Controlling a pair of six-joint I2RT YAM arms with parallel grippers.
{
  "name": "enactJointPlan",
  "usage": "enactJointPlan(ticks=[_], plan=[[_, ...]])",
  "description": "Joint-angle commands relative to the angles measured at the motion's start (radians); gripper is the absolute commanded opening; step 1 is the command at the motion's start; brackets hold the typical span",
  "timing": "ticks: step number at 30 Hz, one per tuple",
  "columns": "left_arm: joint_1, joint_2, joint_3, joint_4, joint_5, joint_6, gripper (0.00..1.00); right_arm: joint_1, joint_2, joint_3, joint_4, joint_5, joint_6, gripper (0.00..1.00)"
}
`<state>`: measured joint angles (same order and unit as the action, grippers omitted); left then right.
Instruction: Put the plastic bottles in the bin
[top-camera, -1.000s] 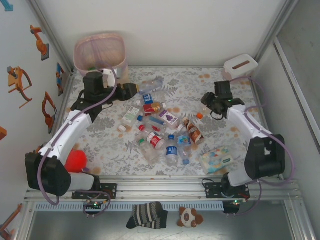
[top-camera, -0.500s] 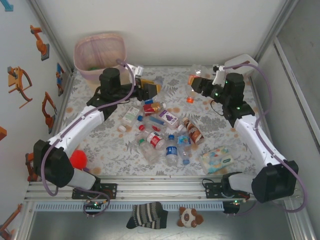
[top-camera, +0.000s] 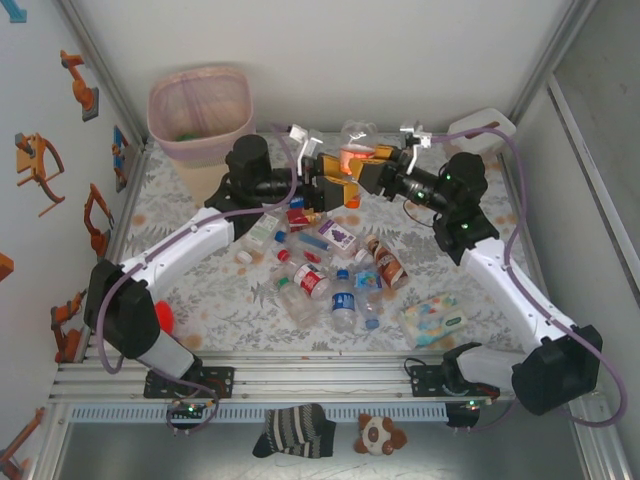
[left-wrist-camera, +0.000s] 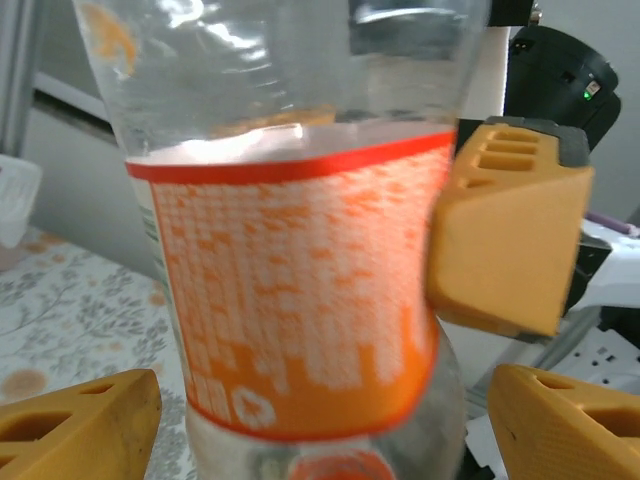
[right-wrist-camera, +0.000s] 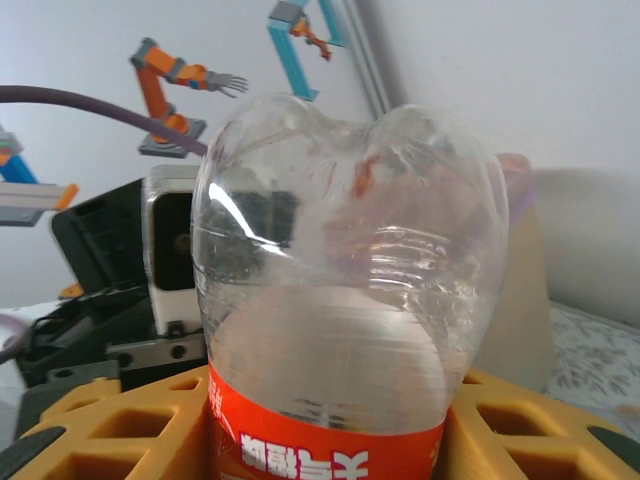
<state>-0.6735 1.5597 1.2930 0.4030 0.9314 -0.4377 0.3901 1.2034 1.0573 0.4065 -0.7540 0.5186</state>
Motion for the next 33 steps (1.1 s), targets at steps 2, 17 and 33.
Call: enactJointPlan(ticks=[2, 17, 33], plan=[[-0.017, 0.021, 0.059, 0.125, 0.099, -0.047, 0.82, 0.033, -0.039, 0.020, 0.119, -0.069, -0.015, 0.44], [-0.023, 0.022, 0.037, 0.293, 0.152, -0.092, 0.54, 0.061, -0.056, 0.053, 0.055, -0.070, -0.051, 0.45], [0.112, -0.039, 0.085, 0.043, 0.128, 0.046, 0.54, 0.061, -0.189, 0.091, -0.252, 0.068, -0.224, 0.73]])
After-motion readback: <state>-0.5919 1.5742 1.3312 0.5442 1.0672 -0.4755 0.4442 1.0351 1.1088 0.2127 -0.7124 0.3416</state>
